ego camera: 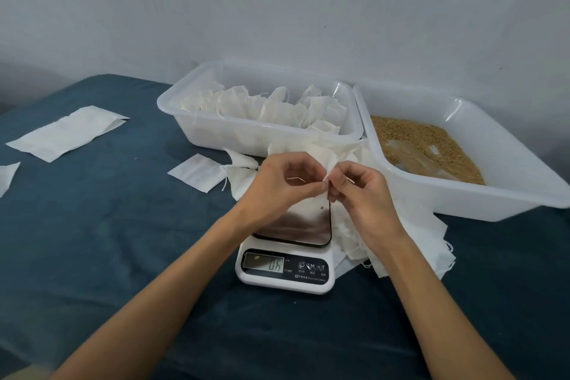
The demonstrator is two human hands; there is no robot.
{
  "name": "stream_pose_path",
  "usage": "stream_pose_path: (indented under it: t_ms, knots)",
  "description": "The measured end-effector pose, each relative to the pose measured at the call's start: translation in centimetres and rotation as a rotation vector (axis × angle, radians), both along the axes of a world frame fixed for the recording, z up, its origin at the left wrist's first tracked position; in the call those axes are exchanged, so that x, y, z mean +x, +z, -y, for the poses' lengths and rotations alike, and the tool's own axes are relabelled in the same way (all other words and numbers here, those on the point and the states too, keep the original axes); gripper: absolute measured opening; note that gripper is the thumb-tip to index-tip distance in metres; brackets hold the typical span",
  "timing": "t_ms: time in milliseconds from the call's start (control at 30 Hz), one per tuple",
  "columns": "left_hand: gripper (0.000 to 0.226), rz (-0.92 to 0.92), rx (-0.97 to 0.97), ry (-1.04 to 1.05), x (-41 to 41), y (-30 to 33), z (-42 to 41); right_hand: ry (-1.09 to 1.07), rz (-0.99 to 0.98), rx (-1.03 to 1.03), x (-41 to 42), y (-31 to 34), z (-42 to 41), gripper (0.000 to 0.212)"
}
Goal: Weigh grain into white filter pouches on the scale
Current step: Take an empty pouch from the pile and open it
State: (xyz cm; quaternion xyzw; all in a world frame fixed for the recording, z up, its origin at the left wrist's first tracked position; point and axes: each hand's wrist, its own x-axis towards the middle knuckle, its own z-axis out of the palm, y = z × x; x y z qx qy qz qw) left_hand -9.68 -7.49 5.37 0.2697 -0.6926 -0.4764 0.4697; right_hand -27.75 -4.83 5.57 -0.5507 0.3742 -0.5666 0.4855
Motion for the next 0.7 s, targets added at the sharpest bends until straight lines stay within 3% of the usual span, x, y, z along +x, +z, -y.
stream_pose_path:
  t_ms: [233, 700]
  knots:
    - [0.006, -0.073, 0.082, 0.036, 0.14, 0.21, 0.05, -0.032, 0.005, -0.051, 0.24, 0.01, -0.10, 0.026]
    - [0.019, -0.078, 0.121, 0.045, -0.04, 0.29, -0.50, -0.023, -0.045, -0.080, 0.72, 0.11, -0.33, 0.027]
